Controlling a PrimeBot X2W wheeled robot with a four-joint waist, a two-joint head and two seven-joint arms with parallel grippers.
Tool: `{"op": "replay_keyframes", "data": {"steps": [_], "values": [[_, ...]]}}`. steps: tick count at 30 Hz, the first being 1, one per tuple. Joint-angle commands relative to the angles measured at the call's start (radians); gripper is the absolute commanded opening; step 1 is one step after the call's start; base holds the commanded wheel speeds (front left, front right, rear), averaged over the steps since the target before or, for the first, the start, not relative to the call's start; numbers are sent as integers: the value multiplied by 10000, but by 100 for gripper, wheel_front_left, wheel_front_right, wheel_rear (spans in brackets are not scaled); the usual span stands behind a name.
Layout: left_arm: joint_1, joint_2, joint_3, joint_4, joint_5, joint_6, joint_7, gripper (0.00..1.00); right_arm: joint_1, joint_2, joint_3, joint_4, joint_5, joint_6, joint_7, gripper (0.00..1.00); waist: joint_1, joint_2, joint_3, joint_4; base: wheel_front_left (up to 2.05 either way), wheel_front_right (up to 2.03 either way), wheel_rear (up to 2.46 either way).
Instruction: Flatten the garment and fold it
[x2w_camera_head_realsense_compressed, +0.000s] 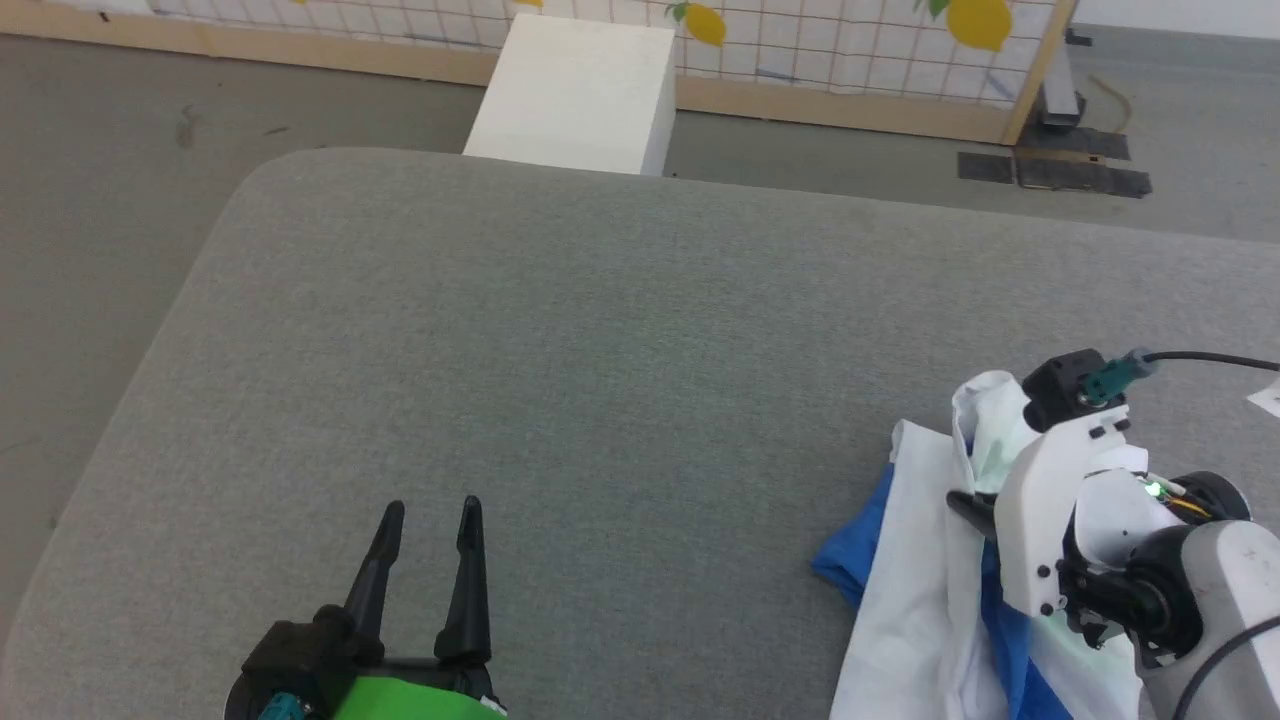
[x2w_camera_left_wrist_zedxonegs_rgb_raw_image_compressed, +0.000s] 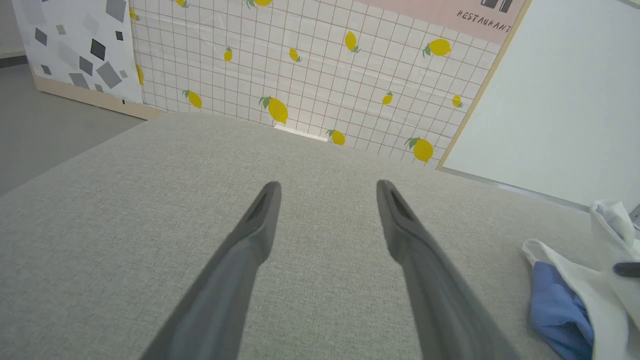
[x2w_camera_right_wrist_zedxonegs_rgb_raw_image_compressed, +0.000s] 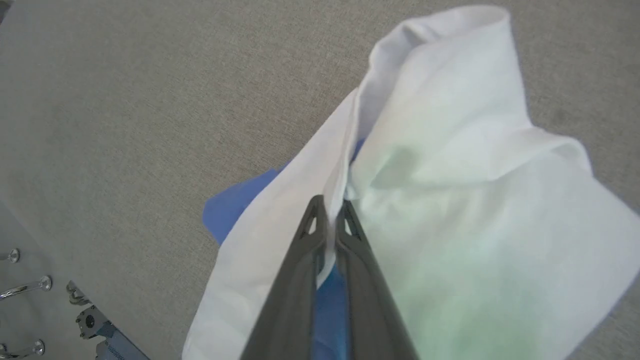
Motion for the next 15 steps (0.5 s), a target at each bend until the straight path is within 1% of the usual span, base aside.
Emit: {"op": "replay_keyframes", "data": {"steps": [1,6,8,9,11,12,13,14,15], "values": [[-151,-41,-33,35,-125,7,-36,100,-200,78,63,205,-102,-13,108,0,-1,0,90,266,0,0,0],[-228,-41,-195,89,-218,57,-36,100,-533,174,438,1039,-422,-13,456,0,-1,0,191,641,0,0,0],[-276,-41,-285,126,-256,69,-36,100,-635,249,439,1460,-588,-13,649,0,-1,0,247,781,0,0,0],[-295,-41,-317,140,-273,74,-36,100,-669,282,419,1638,-674,-13,757,4,-1,0,261,824,0,0,0],[-342,-41,-388,182,-309,85,-36,100,-742,365,401,1978,-884,-13,981,25,-1,0,280,915,0,0,0],[-367,-41,-422,210,-326,92,-36,100,-779,415,367,2152,-994,-13,1056,44,-1,0,281,958,0,0,0],[-387,-41,-446,234,-339,98,-36,100,-803,459,328,2295,-1081,-13,1112,84,-1,0,273,986,0,0,0],[-408,-41,-469,265,-351,107,-36,100,-830,523,281,2456,-1173,-13,1183,100,-1,0,257,1011,0,0,0],[-424,-41,-484,298,-361,117,-36,100,-857,597,229,2587,-1240,-13,1218,100,-1,0,222,1023,0,0,0]]}}
